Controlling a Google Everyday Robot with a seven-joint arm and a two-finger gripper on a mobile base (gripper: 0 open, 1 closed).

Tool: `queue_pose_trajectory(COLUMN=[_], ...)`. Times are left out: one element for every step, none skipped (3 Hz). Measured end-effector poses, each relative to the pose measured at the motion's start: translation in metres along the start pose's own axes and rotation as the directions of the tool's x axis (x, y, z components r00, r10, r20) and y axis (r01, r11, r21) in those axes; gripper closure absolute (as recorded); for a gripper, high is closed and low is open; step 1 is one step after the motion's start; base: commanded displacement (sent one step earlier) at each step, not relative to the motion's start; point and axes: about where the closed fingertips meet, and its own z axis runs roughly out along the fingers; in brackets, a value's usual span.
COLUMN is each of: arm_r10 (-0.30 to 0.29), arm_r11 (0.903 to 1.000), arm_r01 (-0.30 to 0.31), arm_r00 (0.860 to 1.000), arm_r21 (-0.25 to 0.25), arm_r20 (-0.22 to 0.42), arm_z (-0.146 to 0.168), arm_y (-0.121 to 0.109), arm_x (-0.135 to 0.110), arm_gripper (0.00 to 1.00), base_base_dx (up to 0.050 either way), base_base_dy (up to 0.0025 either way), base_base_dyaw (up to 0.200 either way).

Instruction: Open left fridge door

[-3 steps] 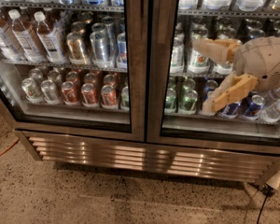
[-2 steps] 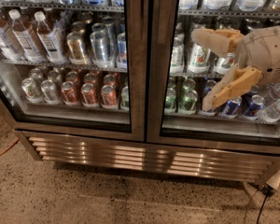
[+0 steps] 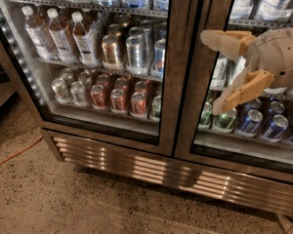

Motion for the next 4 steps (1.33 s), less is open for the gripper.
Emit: queue_pose_trajectory(arm_r10=[0.065, 0.065, 0.056, 0.050], arm_r11=[0.9962, 0.9962, 0.9984, 0.9967], arm_r01=[-0.055, -0.055, -0.056, -0.055], arm_r00=[0.986, 0.986, 0.992, 0.996], arm_r21=[-0.067, -0.067, 0.004, 0.060], arm_r20=[0.151, 0.151, 0.110, 0.077], arm_z=[0.0008, 0.0008, 0.0038, 0.0055], arm_y=[-0.0008, -0.0008, -0.0024, -0.0035], arm_x=[-0.0030, -0.0030, -0.0063, -0.0090], arm_gripper=[0.00, 0.00, 0.00, 0.00], base_base_dx=[0.000, 0.000, 0.000, 0.000], base_base_dy=[0.00000, 0.00000, 0.00000, 0.00000], base_base_dyaw=[0.000, 0.000, 0.000, 0.000])
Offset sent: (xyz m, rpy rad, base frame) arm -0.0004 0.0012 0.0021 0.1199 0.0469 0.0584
